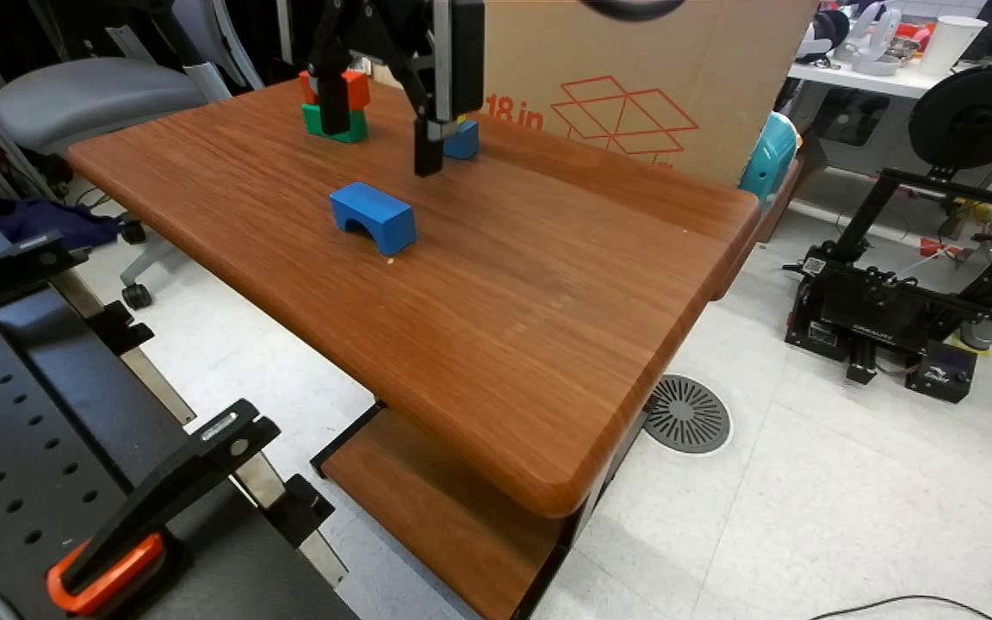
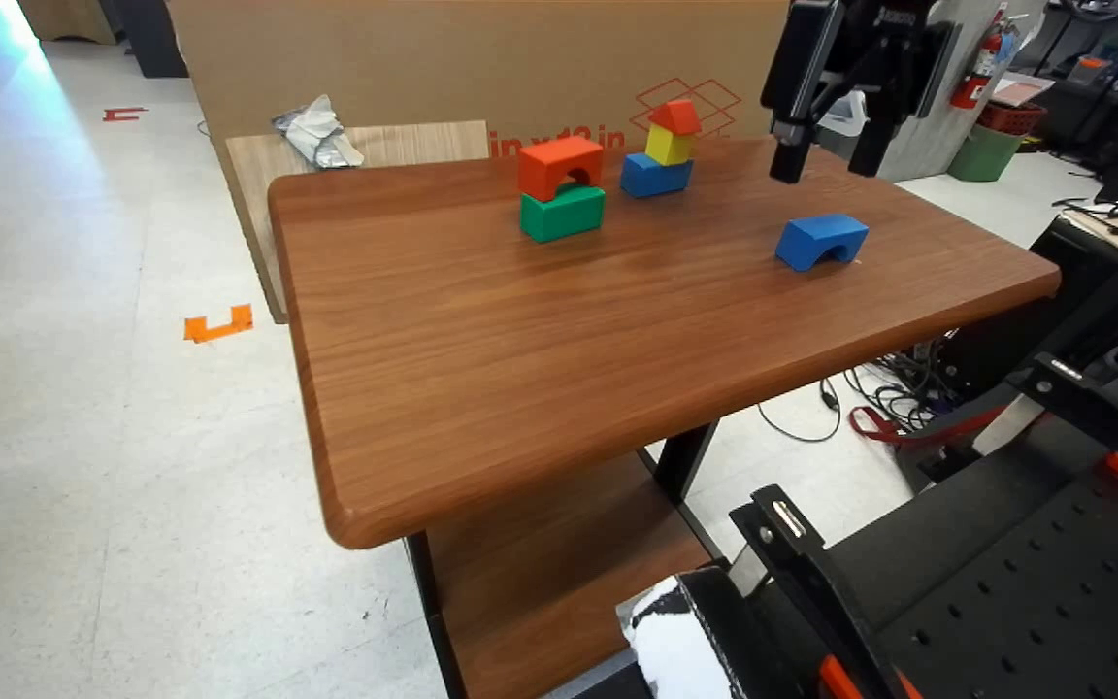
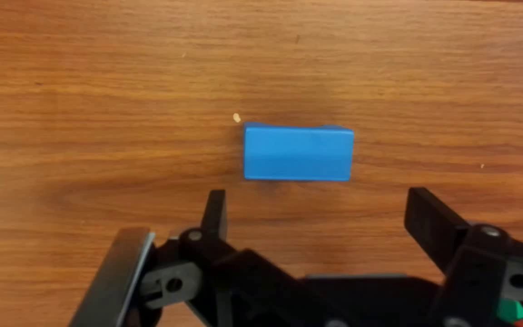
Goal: Move the blue arch to the right
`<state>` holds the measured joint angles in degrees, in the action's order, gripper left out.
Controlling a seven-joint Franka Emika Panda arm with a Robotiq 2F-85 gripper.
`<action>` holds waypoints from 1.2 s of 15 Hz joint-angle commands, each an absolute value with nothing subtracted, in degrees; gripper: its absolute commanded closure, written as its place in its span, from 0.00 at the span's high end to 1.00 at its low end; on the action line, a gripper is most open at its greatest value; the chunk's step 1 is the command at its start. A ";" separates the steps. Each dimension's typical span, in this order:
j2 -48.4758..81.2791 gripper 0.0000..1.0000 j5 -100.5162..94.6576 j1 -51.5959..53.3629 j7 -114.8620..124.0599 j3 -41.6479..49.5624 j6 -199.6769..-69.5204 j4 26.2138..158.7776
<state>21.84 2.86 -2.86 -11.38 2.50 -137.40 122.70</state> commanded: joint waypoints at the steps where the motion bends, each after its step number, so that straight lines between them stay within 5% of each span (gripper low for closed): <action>1: 25.47 1.00 2.28 -3.24 -8.33 2.13 -137.91 120.42; 9: 28.27 1.00 0.69 -2.51 -4.73 2.74 -137.94 119.63; 10: 28.48 0.75 0.68 -2.49 -4.40 2.77 -137.91 119.43; 12: 28.84 0.68 0.65 -2.44 -3.48 2.93 -137.85 118.85; 15: 28.85 0.42 0.88 -2.59 -2.75 2.95 -137.60 118.17; 18: 28.24 0.42 1.98 -3.40 -2.90 2.72 -137.09 117.38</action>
<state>27.76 2.13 -2.81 -4.10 2.74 -137.40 119.30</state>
